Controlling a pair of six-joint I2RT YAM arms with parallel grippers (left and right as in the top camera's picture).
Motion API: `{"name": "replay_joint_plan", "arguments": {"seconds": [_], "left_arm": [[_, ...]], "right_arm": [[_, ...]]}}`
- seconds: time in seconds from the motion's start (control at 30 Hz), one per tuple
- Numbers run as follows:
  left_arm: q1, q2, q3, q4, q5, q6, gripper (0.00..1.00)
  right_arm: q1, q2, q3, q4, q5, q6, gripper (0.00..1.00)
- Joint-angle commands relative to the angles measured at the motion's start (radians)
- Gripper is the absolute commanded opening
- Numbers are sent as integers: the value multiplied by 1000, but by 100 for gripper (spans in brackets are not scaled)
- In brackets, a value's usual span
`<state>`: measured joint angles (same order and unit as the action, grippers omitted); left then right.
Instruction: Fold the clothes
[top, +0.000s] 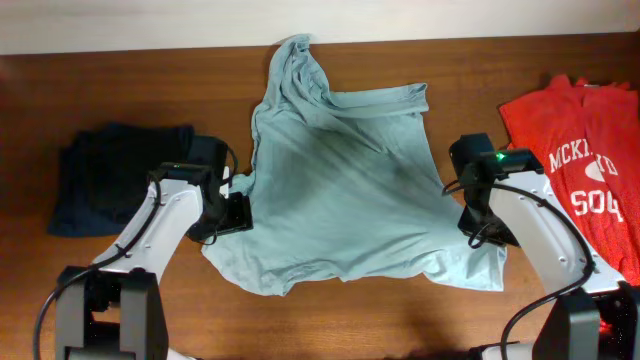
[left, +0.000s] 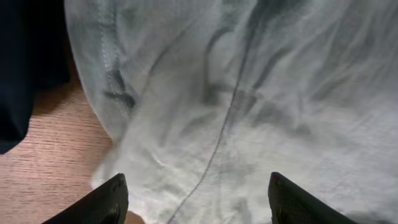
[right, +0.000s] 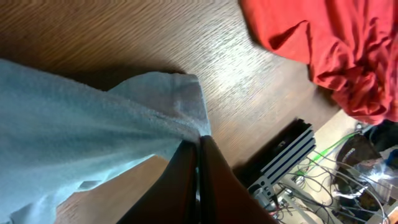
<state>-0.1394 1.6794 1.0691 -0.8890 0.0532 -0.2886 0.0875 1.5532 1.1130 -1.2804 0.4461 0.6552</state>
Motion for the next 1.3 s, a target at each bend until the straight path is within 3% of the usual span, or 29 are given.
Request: {"name": "replay_joint_plan", "arguments": {"seconds": [0.0,0.33,0.4,0.6,0.67,0.93,1.27], "left_arm": [[5,-3,-5,0,-57,-10,72],[5,66,-5,71,-75,-10,73],[5,78,-5,69,-74,-10,77],[5,119,-5,98,-71,6,77],[5,139,-5,121,-48,31,68],[5,175,-4,155,-16,84,0],[100,55,130,-114,-285,23,1]], "right_arm": [[-16,-8,7,-16,87,41,4],[-208,-8,7,-55,39,82,4],[-226,-8,7,-52,29,82,4],[-230,-8,7,-39,28,82,4],[-230,-8,7,-36,28,82,4],[-230,-8,7,-31,29,82,4],[-230,-8,7,-20,20,82,4]]}}
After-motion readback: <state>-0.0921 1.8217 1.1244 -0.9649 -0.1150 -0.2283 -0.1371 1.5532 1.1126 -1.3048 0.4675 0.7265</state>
